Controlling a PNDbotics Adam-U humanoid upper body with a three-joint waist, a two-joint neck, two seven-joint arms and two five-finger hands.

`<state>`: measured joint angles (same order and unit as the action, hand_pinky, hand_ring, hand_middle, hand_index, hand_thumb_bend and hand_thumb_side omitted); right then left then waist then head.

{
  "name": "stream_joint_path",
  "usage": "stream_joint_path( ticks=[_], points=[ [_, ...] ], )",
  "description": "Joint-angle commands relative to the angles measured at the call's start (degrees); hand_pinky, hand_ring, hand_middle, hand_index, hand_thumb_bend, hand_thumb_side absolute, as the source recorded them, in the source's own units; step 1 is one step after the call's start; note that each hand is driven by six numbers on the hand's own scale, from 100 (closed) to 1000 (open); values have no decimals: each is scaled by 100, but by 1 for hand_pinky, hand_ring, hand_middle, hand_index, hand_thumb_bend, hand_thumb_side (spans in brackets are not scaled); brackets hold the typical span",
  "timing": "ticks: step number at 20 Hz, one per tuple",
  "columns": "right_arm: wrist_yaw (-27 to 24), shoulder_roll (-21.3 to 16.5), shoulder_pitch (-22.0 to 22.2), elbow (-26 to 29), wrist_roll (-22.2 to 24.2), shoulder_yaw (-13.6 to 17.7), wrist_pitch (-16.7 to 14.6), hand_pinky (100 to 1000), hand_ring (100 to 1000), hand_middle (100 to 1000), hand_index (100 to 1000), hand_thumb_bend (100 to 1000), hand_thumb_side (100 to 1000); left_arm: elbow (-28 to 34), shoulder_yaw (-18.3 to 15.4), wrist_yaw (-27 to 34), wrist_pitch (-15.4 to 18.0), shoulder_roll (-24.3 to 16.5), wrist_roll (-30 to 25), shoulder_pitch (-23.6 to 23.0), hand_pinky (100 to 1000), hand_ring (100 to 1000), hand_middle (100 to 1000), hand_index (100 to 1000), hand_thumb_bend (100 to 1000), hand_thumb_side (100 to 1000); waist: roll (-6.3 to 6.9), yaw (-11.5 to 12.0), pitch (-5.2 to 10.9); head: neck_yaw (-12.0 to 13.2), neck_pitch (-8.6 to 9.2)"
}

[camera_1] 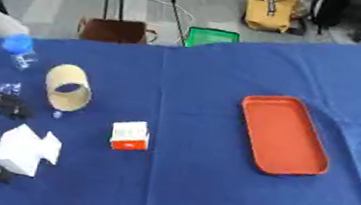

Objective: Pick up objects on the table and place them in the box.

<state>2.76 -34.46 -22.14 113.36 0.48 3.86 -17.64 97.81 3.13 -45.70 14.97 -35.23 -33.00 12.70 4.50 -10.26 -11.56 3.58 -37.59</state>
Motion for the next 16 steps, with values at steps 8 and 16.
stream_joint_path(
  ticks=[8, 16],
  points=[
    [-1, -122, -80, 124, 14, 26, -7, 608, 741, 743, 840, 363, 453, -141, 71, -294, -105, 28, 201, 194, 704, 648, 655, 858, 1000, 562, -19, -33, 60, 16, 67],
    [-6, -115, -89, 124, 29, 15, -5, 608, 740, 742, 840, 366, 454, -392, 204, -497, 13, 33, 118, 255, 667, 605, 631, 840, 990, 506, -13, -53, 60, 25, 66]
  ],
)
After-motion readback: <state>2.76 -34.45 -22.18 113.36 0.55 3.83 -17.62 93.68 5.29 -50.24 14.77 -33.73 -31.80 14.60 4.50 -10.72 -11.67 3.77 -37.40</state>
